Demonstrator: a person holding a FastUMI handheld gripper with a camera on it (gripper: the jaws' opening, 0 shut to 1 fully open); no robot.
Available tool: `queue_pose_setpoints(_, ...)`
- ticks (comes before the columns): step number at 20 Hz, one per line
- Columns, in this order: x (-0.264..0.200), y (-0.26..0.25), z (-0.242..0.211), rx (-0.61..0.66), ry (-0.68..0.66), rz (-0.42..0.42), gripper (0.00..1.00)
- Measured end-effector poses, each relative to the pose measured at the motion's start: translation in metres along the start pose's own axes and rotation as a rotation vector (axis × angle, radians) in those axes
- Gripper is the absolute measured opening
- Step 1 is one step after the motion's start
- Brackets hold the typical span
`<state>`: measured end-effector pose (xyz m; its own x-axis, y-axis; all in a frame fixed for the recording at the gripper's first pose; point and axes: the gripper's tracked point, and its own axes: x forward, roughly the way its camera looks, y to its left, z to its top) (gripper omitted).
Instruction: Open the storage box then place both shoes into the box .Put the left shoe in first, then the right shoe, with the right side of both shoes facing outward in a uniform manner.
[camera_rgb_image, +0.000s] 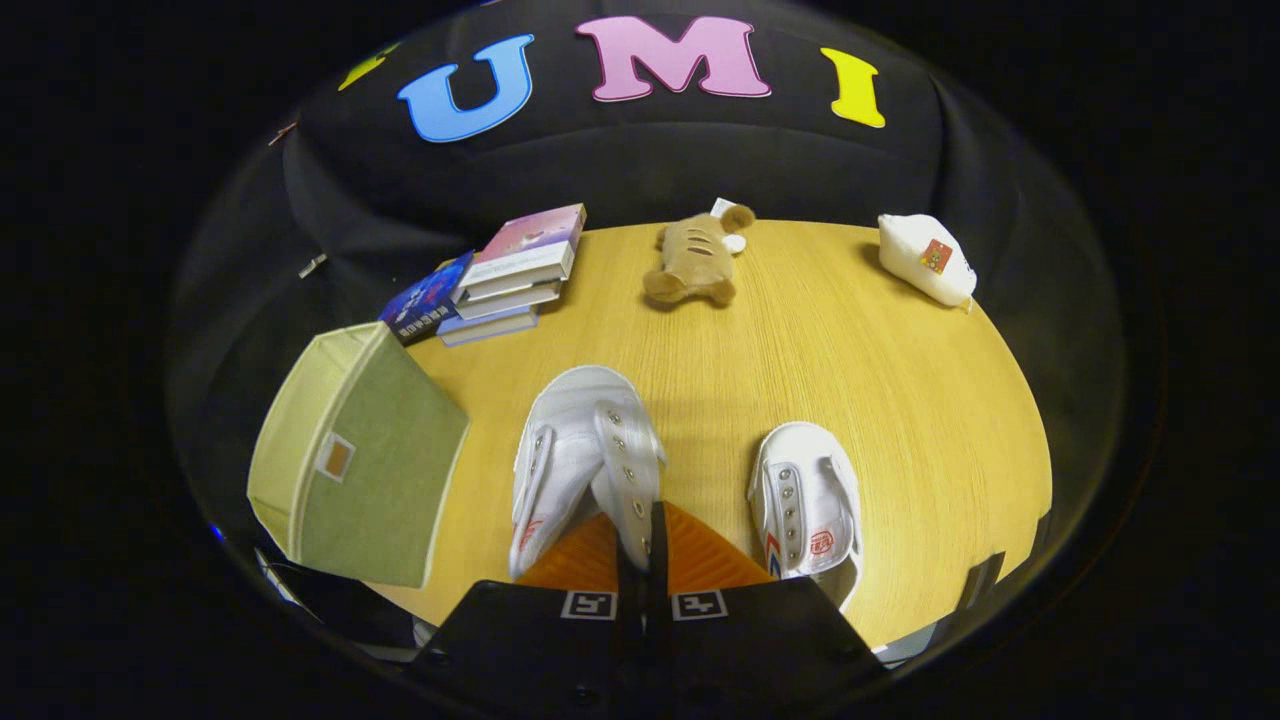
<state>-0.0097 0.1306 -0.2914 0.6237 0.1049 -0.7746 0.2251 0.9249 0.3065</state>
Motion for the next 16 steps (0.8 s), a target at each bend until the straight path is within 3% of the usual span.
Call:
queue_pose_setpoints(6,-0.045,0.078,0.060,0.087,0.009,0.072,0.05)
queue_pose_setpoints(9,-0.057,0.136,0.082,0.135,0.025,0.148,0.05)
queue_pose_setpoints(11,-0.056,0.178,0.084,0.168,0.074,0.190,0.05)
queue_pose_setpoints(16,-0.035,0.252,0.061,0.166,0.205,0.181,0.05)
